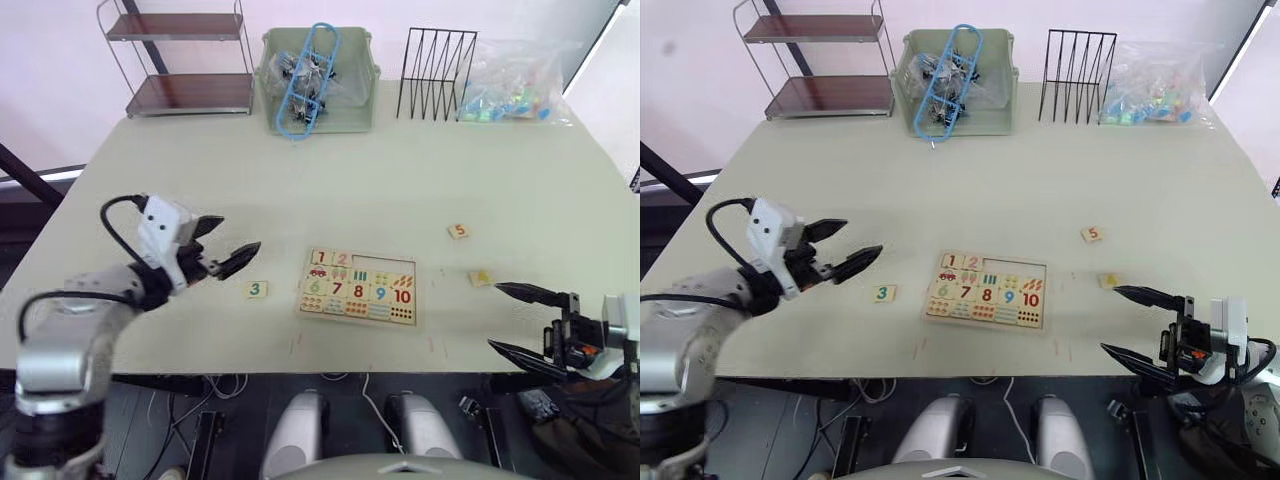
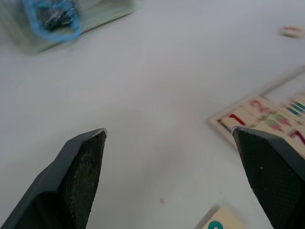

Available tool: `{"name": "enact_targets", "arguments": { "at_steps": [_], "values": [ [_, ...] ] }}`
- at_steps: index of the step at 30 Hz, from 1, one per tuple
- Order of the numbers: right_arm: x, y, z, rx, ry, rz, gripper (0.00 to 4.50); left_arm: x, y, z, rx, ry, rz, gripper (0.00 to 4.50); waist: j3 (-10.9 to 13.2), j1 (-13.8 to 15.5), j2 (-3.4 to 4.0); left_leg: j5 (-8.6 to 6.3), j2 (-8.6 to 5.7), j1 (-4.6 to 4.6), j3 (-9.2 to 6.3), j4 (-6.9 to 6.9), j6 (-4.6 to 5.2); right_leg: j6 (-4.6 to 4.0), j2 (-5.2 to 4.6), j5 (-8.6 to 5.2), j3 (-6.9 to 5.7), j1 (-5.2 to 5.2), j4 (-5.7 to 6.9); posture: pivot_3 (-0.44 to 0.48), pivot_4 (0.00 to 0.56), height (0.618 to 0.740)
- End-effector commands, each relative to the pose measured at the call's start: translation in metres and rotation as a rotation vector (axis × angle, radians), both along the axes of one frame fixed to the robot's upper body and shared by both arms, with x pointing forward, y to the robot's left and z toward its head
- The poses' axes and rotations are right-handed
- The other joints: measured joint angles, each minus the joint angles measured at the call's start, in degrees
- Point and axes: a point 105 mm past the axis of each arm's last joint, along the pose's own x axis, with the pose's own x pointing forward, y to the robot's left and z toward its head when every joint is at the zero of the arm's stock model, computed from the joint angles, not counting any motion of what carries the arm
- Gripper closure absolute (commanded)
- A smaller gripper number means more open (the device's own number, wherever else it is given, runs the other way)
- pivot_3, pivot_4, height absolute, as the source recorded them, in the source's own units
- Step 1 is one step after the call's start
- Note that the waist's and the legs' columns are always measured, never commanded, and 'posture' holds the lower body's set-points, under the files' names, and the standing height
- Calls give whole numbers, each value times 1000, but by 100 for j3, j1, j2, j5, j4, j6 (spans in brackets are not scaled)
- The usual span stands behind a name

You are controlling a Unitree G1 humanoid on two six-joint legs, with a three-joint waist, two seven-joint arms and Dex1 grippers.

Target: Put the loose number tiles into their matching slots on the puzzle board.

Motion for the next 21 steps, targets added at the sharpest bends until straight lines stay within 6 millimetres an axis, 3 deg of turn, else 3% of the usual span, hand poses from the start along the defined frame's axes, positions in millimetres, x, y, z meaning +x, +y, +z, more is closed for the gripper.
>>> {"name": "enact_targets", "arguments": {
  "at_steps": [1,8,21],
  "values": [
    [0,-1,5,3,-28,-3,0,-5,3,8,20,-9,-226,34,0,14,1,0,1,-1,1,0,0,0,-1,0,1,0,-1,0,150,740],
    [1,-1,3,17,-20,-10,0,-9,1,-26,183,91,-557,34,2,2,-2,0,1,-4,2,1,1,1,1,1,-1,0,-2,0,150,740],
    [0,-5,7,24,-19,-26,0,5,3,-55,289,102,-652,34,5,6,-3,0,3,-6,-1,2,2,22,5,13,-1,-1,3,0,150,740]
  ]
}}
